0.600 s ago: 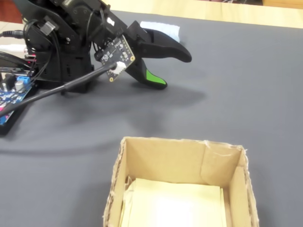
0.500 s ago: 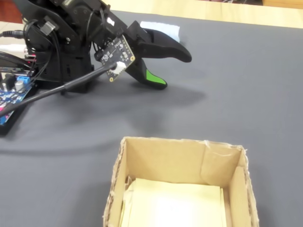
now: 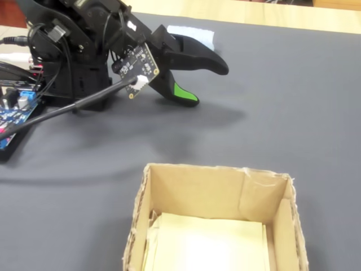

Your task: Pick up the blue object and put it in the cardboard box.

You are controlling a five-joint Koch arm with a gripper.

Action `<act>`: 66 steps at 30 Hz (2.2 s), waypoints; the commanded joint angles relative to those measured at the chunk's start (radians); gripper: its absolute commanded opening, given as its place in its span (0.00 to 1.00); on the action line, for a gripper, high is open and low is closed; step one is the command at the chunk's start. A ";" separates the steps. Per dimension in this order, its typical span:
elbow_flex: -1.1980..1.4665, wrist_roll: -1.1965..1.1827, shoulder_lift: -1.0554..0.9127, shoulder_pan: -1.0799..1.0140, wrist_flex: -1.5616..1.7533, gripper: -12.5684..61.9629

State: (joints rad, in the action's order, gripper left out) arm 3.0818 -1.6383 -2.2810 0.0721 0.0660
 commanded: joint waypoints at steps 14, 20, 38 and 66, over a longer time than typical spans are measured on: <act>0.021 -0.006 -0.087 -0.009 -0.083 0.63; -0.023 -0.011 -0.087 -0.009 -0.130 0.63; -0.348 -0.198 -0.087 0.006 -0.517 0.63; -0.707 -0.834 0.193 0.689 -0.706 0.62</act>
State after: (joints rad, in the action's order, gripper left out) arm 2.4498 -2.3915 -2.0847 0.7486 -0.6412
